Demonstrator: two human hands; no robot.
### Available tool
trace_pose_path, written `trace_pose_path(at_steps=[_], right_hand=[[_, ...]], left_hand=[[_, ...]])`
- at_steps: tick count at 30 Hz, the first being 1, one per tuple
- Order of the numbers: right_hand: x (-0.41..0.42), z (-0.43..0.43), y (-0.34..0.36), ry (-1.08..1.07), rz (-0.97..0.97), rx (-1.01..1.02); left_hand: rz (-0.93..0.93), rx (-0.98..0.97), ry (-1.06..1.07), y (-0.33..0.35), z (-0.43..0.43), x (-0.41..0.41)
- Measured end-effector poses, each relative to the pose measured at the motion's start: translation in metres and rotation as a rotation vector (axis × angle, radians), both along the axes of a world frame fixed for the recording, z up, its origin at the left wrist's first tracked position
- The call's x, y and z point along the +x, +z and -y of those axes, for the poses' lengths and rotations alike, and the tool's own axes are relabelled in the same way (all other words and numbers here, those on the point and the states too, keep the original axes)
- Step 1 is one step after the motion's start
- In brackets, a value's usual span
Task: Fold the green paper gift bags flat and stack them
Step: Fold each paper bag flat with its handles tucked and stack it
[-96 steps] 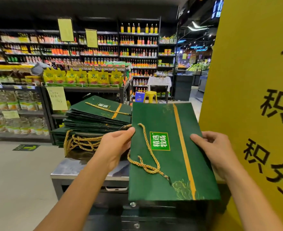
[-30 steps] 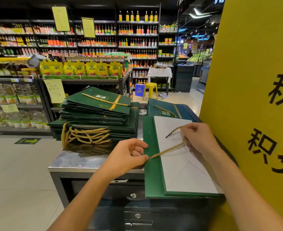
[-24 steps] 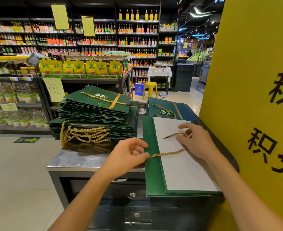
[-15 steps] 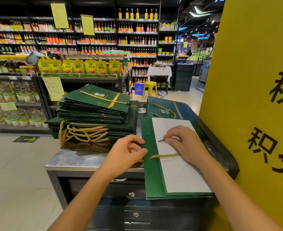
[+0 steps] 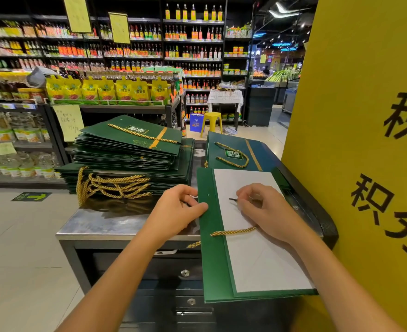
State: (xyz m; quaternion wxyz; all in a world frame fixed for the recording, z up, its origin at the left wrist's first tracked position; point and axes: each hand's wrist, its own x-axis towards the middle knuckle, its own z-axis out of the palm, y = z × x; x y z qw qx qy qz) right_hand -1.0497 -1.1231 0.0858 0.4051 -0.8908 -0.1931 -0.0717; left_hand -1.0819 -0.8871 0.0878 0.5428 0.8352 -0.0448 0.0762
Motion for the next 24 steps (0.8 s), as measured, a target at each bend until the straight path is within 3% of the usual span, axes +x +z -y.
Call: trace_pose_path(at_steps=[6,9,24], right_hand=[[0.004,-0.011,0.026,-0.055,-0.064,0.084],[0.009,-0.024,0.033,0.04,-0.073,0.142],[0.015,-0.038,0.006,0.132,0.077,0.283]], left_hand=[[0.011,-0.048,0.007,-0.002,0.004,0.001],[0.003,-0.071,-0.009,-0.001,0.002,0.0],[0.008,-0.114,-0.056,-0.003,-0.006,-0.003]])
